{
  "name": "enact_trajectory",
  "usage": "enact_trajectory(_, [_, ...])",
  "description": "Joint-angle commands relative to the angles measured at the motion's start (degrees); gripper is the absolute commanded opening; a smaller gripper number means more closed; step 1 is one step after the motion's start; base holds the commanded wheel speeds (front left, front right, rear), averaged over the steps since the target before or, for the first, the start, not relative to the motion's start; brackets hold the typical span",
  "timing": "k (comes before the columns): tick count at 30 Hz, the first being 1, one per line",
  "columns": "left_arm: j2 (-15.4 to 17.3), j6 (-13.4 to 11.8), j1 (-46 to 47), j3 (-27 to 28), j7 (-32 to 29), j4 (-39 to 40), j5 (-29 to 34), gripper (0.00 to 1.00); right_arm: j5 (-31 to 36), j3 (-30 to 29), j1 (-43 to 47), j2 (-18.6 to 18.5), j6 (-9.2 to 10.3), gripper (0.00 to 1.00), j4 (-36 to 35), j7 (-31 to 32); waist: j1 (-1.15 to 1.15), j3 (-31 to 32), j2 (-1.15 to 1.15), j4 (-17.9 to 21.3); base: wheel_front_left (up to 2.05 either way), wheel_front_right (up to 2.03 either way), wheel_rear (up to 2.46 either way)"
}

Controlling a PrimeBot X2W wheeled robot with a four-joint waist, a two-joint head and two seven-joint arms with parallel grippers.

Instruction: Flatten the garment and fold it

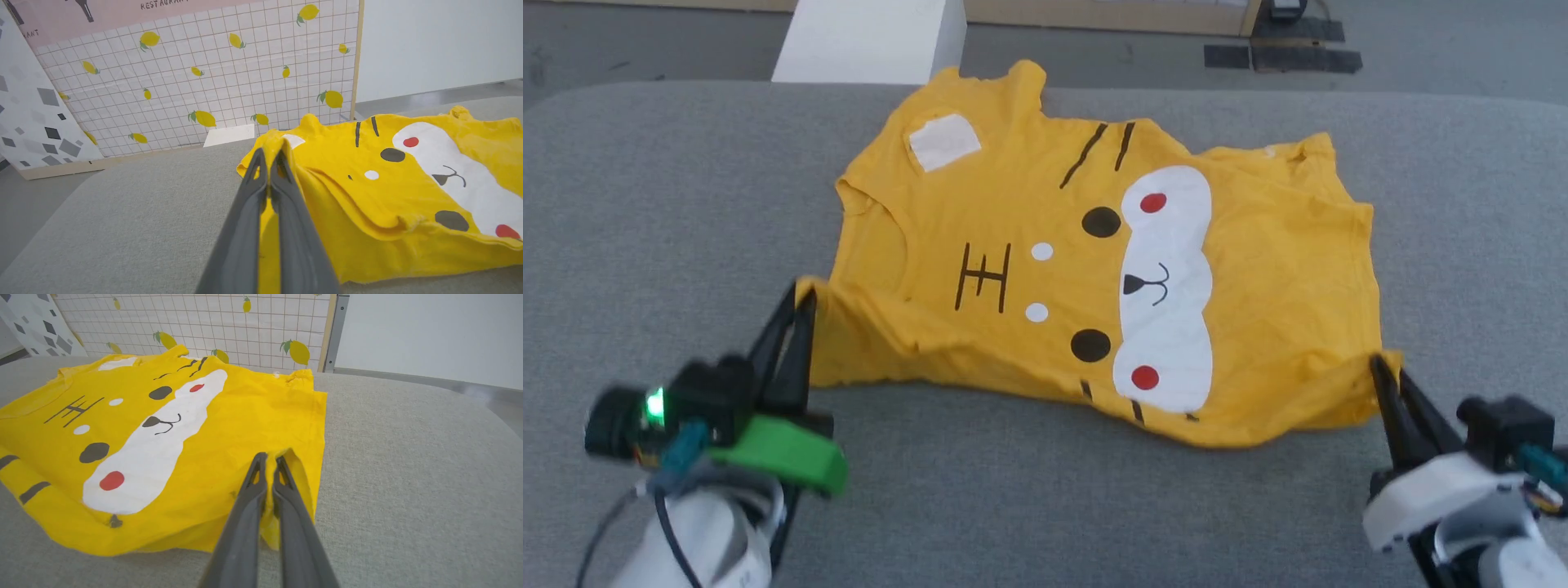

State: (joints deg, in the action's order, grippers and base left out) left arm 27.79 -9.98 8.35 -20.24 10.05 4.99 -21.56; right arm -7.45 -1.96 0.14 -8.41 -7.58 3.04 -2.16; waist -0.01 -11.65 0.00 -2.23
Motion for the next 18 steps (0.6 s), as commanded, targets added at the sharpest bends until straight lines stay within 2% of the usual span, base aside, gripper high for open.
enact_trajectory(1, [1.4,2.2,7.8,-0.5,-1.4,-2.3,1.8,0.00,0.1,0.8,-4.7,-1.5,0.09,0.00,-0.2,2.1,0.01,-3.4,0.00,1.3,0.00,0.00,0.00])
enact_trajectory(11, [2.7,7.8,22.2,-1.5,-7.0,-12.5,1.4,0.00,-0.2,0.7,-15.8,-2.4,0.09,0.00,3.5,12.3,0.01,-10.9,0.00,3.4,0.00,0.00,0.00])
enact_trajectory(18, [3.9,13.5,25.5,-3.2,-19.3,-23.6,-4.0,0.00,-1.6,1.7,-22.3,-2.6,0.09,0.00,6.8,24.0,0.01,-13.8,0.00,4.1,0.00,0.00,0.00])
